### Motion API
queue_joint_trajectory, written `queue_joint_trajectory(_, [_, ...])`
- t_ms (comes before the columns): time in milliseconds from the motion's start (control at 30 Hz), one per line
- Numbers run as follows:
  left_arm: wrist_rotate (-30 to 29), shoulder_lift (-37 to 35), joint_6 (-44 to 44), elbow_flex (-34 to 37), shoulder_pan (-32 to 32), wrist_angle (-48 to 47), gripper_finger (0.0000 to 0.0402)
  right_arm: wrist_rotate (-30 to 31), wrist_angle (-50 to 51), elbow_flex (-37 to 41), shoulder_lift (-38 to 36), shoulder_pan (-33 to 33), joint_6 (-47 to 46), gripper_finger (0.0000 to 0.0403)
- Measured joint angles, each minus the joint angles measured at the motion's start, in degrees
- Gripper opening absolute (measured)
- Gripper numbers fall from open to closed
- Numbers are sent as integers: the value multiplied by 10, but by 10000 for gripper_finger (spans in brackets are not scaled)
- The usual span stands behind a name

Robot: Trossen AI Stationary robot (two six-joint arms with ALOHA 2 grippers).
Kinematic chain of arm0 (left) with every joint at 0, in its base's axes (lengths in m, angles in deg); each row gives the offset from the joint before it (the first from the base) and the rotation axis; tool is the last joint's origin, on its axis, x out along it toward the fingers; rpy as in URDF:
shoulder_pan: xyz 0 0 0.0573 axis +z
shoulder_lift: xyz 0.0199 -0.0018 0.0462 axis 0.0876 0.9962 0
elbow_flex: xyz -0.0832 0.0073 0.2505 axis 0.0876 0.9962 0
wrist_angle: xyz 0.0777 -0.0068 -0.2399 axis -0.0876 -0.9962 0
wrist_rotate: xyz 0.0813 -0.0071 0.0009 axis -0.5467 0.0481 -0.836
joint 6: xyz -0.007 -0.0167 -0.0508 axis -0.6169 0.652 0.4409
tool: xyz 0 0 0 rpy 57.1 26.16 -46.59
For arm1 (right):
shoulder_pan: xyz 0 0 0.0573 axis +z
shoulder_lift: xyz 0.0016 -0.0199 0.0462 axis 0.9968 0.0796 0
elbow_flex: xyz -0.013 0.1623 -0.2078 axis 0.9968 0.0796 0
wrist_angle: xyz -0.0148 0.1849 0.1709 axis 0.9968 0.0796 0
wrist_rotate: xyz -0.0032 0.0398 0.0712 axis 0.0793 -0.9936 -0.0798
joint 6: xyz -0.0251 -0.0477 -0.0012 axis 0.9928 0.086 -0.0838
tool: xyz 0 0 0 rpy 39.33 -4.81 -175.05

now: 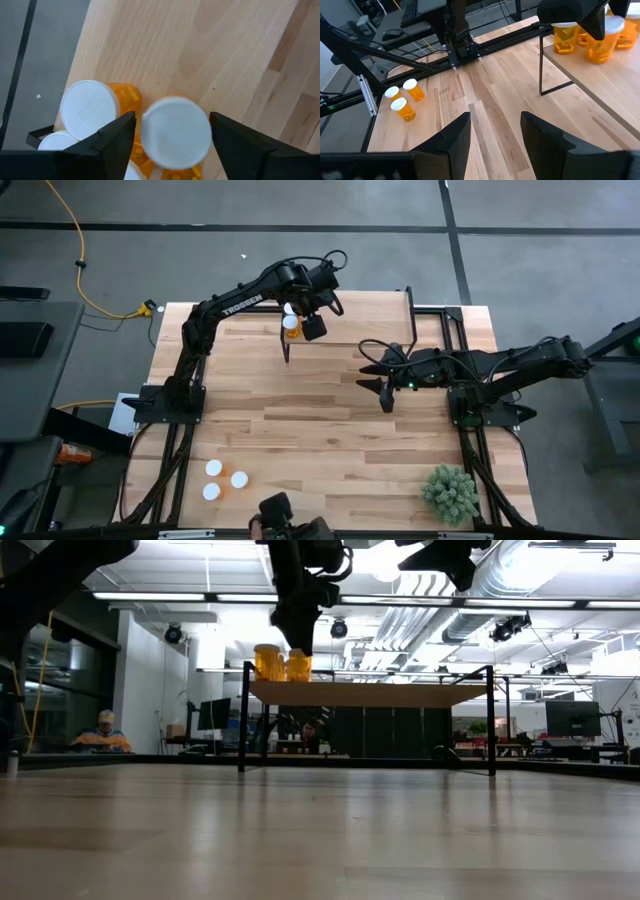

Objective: Pick and place medicine bottles onto shelf by color
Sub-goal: Put the orange pill bottle on the shelf aligned with the other orange pill bottle

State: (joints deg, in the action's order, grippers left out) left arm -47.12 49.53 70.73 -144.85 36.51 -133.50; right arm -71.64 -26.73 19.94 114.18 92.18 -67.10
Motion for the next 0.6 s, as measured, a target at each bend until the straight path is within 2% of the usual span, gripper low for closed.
queue_joint_trajectory(233, [-5,0,-6,0,0,4,282,0,0,0,0,0,0,163])
queue_joint_trajectory(600, [-3,-12,0,-39,0,37,285,0,0,0,0,0,0,163])
